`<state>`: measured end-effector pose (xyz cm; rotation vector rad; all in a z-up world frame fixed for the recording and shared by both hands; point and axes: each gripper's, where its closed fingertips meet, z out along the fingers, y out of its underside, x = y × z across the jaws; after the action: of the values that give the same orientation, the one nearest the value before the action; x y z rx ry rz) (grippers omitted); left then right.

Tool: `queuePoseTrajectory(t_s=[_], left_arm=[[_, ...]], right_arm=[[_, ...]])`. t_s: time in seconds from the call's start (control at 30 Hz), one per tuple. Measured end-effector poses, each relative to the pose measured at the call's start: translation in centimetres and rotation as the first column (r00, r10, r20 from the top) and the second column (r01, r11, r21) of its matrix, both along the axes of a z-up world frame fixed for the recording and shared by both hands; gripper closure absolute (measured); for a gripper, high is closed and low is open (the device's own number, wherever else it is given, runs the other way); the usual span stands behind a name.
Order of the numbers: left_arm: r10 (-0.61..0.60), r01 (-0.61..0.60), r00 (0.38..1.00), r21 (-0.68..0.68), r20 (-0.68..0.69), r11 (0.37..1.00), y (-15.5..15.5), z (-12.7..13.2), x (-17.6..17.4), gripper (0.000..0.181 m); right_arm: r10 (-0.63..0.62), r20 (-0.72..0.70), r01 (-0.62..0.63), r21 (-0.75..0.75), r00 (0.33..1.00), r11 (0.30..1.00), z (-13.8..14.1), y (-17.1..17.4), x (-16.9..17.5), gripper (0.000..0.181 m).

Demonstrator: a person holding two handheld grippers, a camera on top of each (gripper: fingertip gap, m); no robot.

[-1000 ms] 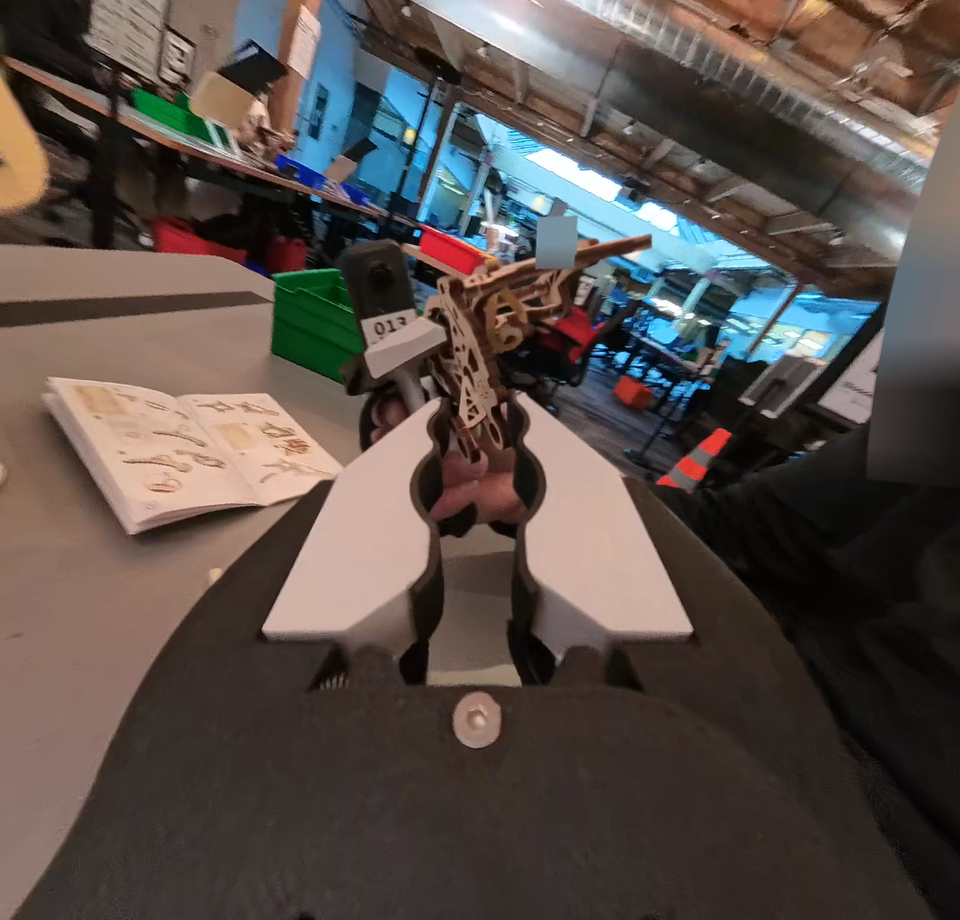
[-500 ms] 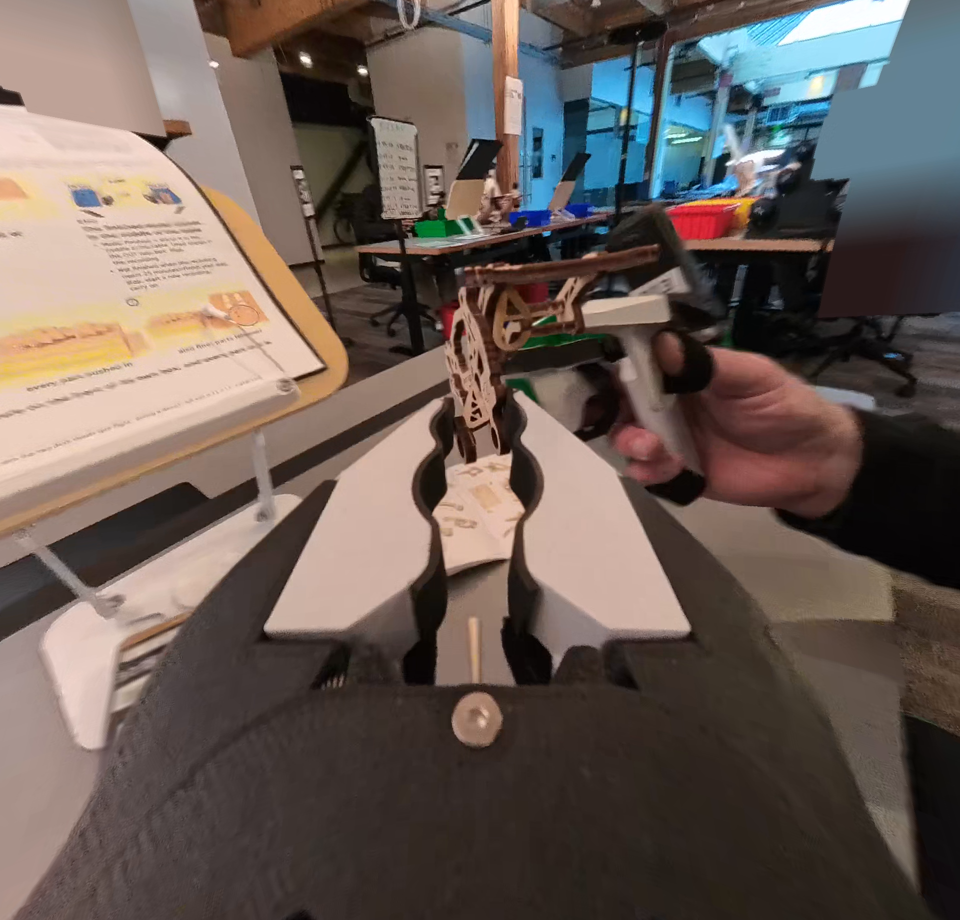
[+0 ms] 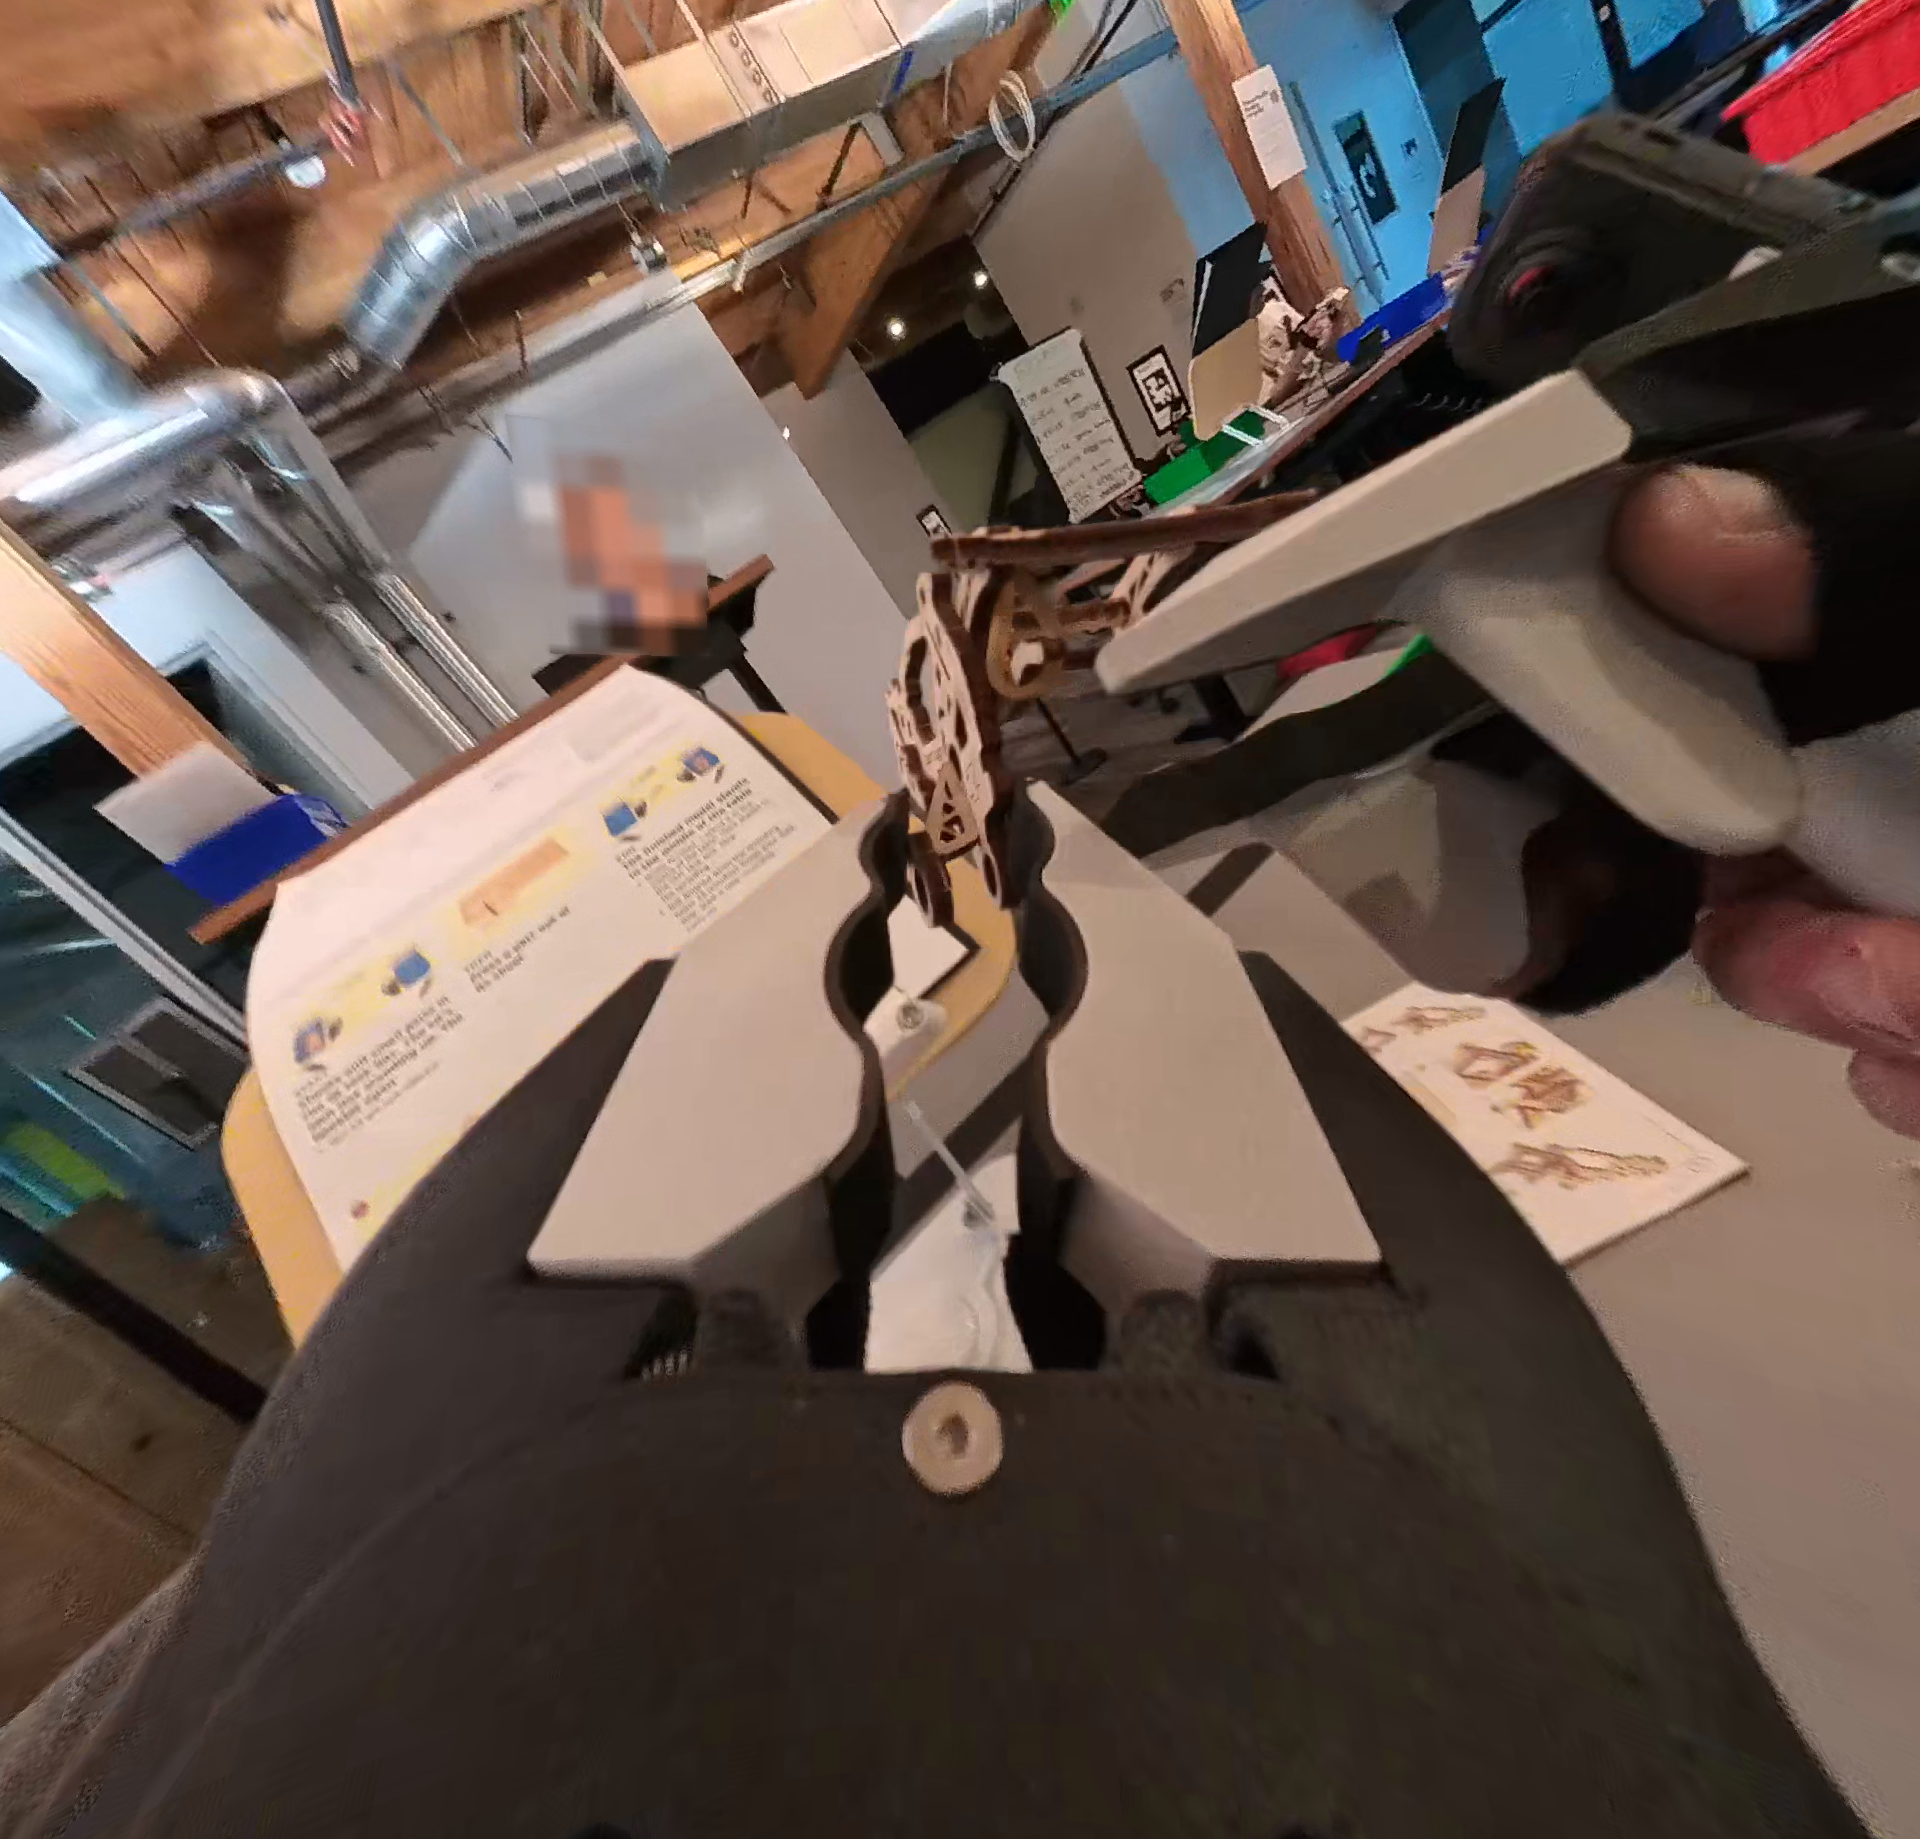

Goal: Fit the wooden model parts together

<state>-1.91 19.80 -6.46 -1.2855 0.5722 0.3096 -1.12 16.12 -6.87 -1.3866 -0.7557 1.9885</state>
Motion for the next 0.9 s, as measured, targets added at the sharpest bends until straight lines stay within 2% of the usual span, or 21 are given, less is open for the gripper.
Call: queuePoseTrajectory(t_s=[0.03,0.13,0.2,0.3,0.4,0.63,0.9], left_arm=[[0.002,-0.002,1.000,0.015,-0.004,1.000,0.1,0.3,0.1,0.165],[0.046,-0.044,0.998,0.054,-0.049,0.998,0.8,0.4,-0.1,0.165],[0.043,-0.039,0.998,0.067,-0.056,0.997,1.0,0.4,-0.1,0.165],[0.067,-0.059,0.994,0.088,-0.083,0.994,1.4,0.3,-0.1,0.165],[0.094,-0.083,0.989,0.099,-0.111,0.992,1.8,0.2,-0.2,0.165],[0.107,-0.100,0.989,0.077,-0.102,0.992,2.8,-0.6,-0.8,0.165],[0.089,-0.089,0.994,0.011,-0.063,0.996,3.9,-2.2,-1.1,0.165]], right_arm=[[-0.011,-0.026,0.010,-0.015,1.000,1.000,0.3,0.4,0.0,0.130],[-0.016,-0.095,0.012,-0.042,0.995,0.999,1.3,0.9,0.0,0.132],[-0.026,-0.084,0.022,-0.045,0.996,0.999,1.2,1.2,-0.5,0.132],[-0.035,-0.121,0.022,-0.109,0.992,0.994,1.0,2.2,-0.5,0.143],[-0.013,-0.167,-0.014,-0.159,0.986,0.987,1.0,2.8,-0.5,0.142],[0.002,-0.117,-0.022,-0.166,0.993,0.986,-0.4,3.5,-1.3,0.152],[-0.020,-0.060,0.011,-0.146,0.998,0.989,-2.0,4.5,-1.7,0.154]])
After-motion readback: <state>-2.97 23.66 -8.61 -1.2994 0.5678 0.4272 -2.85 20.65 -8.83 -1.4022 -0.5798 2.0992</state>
